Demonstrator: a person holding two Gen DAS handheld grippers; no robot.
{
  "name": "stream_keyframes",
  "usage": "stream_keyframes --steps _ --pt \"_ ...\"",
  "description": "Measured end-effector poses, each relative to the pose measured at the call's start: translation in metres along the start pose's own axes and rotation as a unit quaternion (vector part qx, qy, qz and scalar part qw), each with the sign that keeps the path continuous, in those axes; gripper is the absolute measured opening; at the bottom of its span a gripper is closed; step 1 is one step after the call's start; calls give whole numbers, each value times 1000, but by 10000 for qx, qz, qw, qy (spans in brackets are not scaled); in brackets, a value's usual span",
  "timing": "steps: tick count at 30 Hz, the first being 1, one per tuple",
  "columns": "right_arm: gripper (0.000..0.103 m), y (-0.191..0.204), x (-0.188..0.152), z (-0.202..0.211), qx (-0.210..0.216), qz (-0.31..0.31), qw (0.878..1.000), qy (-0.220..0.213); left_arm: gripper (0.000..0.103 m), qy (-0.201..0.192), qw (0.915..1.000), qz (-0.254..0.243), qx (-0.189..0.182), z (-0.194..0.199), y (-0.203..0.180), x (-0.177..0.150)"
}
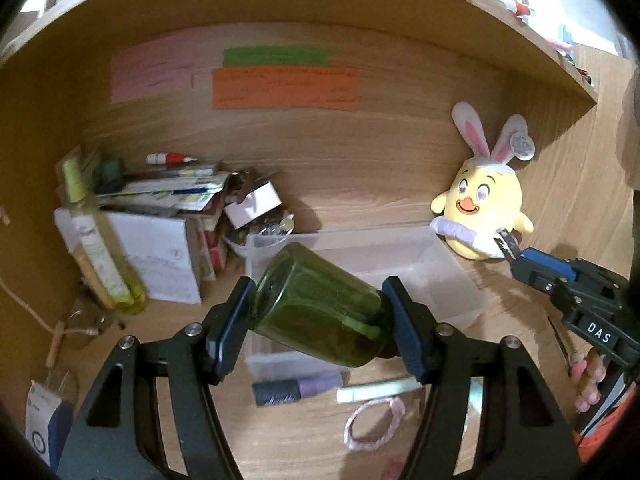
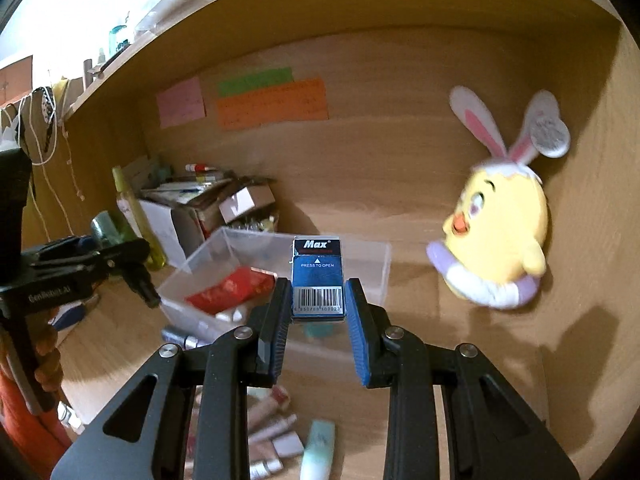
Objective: Organize objects
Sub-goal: 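Carry the green bottle and blue Max box into the clear box, release both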
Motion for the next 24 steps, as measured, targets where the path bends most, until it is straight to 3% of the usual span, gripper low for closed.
stream_keyframes --steps 5,16,24 --pt "25 1 12 -29 98 33 9997 209 65 260 9996 -69 -1 -32 -9 7" --pt "25 0 -3 -103 113 268 9920 1231 65 1130 9936 76 31 -110 -6 -8" --pt "25 2 -17 -134 163 456 9834 1748 65 1344 9907 -119 152 -135 -10 -16"
Point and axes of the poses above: each gripper's, at about its wrist camera, not at the fingertips, and z roughly against the way its jaws point, y to its left, x to its top, the point moved 1 cm from there along -z, roughly the way its jaws point, and after that the axes turned 8 degrees about z, right-handed, at the moved point
